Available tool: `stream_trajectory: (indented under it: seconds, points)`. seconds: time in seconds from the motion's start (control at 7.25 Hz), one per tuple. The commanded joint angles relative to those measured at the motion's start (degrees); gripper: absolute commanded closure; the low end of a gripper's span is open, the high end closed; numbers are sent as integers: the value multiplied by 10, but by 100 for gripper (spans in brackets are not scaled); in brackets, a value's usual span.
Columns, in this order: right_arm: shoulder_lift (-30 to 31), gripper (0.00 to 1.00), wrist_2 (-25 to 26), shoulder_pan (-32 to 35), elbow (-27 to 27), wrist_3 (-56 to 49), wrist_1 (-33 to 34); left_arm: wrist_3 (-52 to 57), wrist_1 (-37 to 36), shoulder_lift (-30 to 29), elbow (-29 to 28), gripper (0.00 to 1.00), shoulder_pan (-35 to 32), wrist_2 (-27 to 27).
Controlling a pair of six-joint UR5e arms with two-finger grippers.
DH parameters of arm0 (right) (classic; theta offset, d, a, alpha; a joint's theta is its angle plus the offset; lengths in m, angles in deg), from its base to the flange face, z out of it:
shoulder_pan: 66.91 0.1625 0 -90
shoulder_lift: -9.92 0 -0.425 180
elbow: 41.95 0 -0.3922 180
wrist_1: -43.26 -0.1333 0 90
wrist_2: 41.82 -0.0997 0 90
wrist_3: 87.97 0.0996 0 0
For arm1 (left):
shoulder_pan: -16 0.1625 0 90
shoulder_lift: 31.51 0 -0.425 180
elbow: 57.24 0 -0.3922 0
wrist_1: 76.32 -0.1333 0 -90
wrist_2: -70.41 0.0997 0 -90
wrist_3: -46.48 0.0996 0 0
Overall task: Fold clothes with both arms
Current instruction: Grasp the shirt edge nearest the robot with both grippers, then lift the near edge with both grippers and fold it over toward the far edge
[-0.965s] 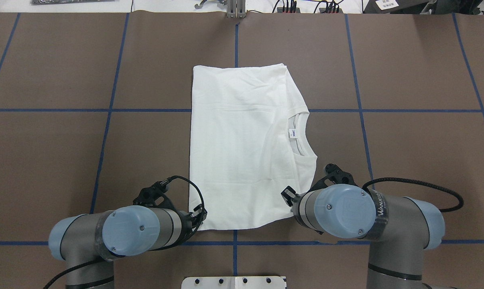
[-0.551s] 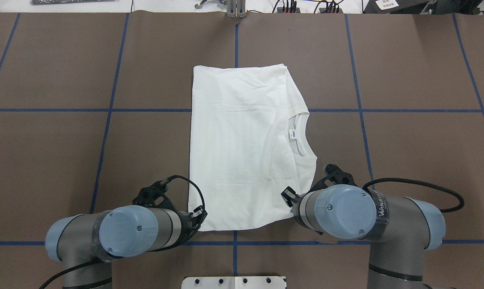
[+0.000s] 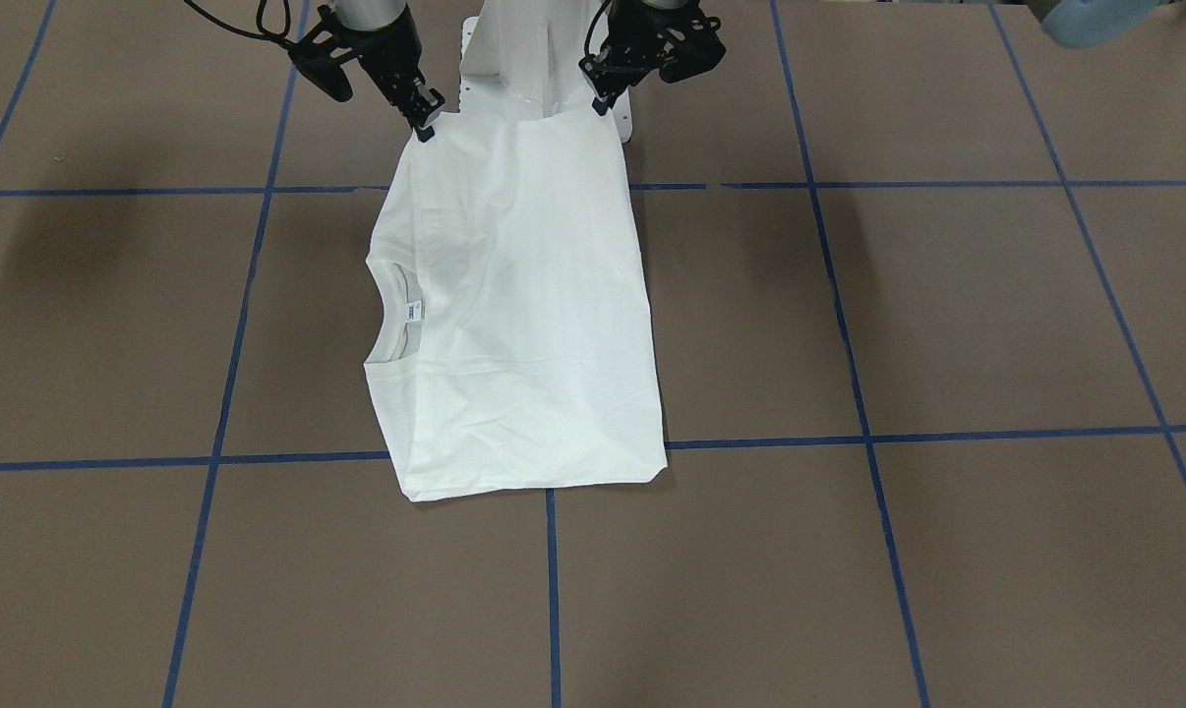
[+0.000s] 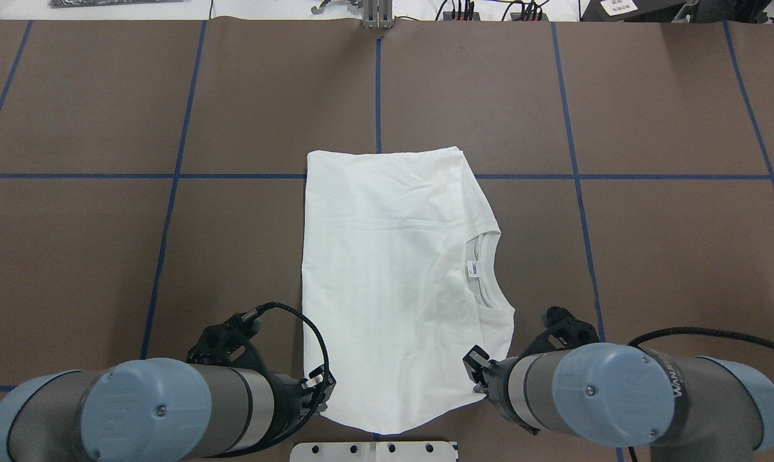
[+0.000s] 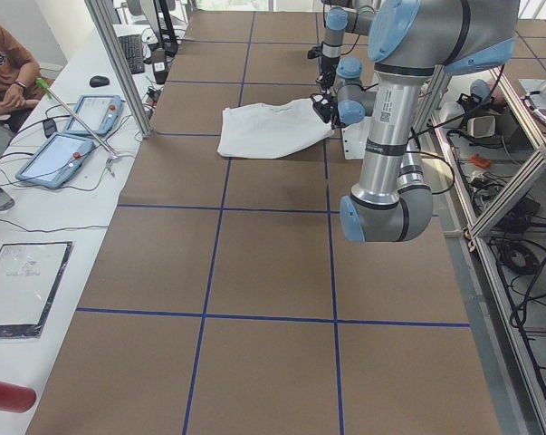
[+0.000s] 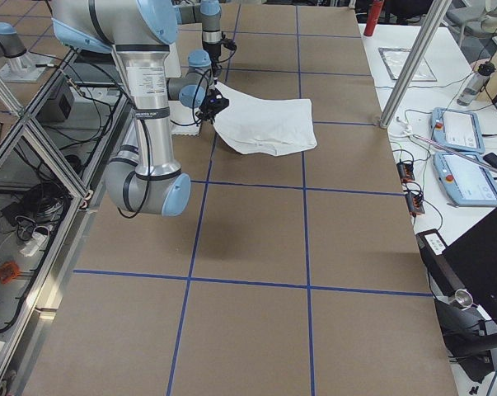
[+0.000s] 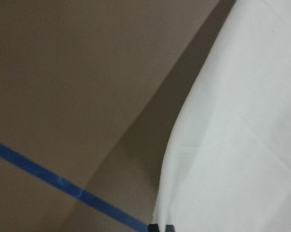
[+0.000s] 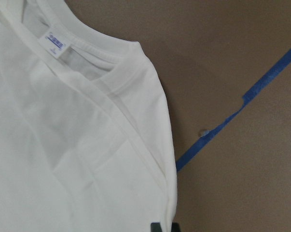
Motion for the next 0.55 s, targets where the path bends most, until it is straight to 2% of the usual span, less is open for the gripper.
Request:
stream_trajectory:
  seconds: [0.0,0.14,0.28,0.41]
  points:
    - [-4,100,-11,66,23,-1,5,53,-18,-25,16,100,-47,-2]
    - [-41,100,-39,115,2,-23,13,120,-21,-46,3,100,-109,-14]
    - [-99,100,-70,172,-48,-83,38,152,-12,-56,-43,100,-162,-52]
    - [-145,100,-100,218,-114,-128,43,198,-5,-83,-90,100,-190,-54]
